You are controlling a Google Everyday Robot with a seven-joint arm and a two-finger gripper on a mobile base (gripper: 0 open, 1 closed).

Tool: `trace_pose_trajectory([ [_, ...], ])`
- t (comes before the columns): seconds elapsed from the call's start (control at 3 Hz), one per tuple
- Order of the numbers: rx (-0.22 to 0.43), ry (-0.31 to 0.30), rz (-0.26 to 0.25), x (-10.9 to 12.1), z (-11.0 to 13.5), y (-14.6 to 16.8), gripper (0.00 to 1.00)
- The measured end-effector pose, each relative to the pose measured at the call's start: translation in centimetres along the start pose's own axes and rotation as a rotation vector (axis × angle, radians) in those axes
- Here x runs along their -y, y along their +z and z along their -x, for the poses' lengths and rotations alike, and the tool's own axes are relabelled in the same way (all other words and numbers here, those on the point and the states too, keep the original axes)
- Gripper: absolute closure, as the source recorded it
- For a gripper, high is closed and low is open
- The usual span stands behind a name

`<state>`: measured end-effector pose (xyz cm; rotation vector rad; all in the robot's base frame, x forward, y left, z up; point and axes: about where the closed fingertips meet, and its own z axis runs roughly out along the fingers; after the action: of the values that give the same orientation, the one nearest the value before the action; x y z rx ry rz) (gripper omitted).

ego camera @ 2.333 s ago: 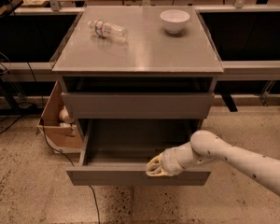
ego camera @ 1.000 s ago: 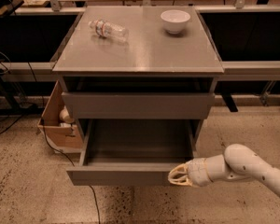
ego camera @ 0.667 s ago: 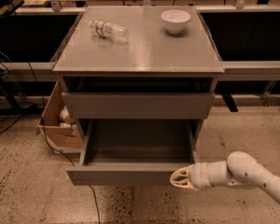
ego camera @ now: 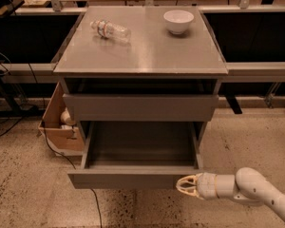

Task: Close middle drawer

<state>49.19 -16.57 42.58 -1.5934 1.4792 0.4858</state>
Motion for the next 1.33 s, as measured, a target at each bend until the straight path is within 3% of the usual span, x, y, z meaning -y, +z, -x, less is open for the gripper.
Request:
trace_pose_trajectory([
  [0.33,0.036,-0.022,-0.055,0.9,-1.6,1.3,1.0],
  [0.67,0.096,-0.063,-0.123,3.6,-2.9,4.2,1.0],
  [1.33,0.144,-0.088,-0.234,8.0,-3.1,7.5,1.0],
])
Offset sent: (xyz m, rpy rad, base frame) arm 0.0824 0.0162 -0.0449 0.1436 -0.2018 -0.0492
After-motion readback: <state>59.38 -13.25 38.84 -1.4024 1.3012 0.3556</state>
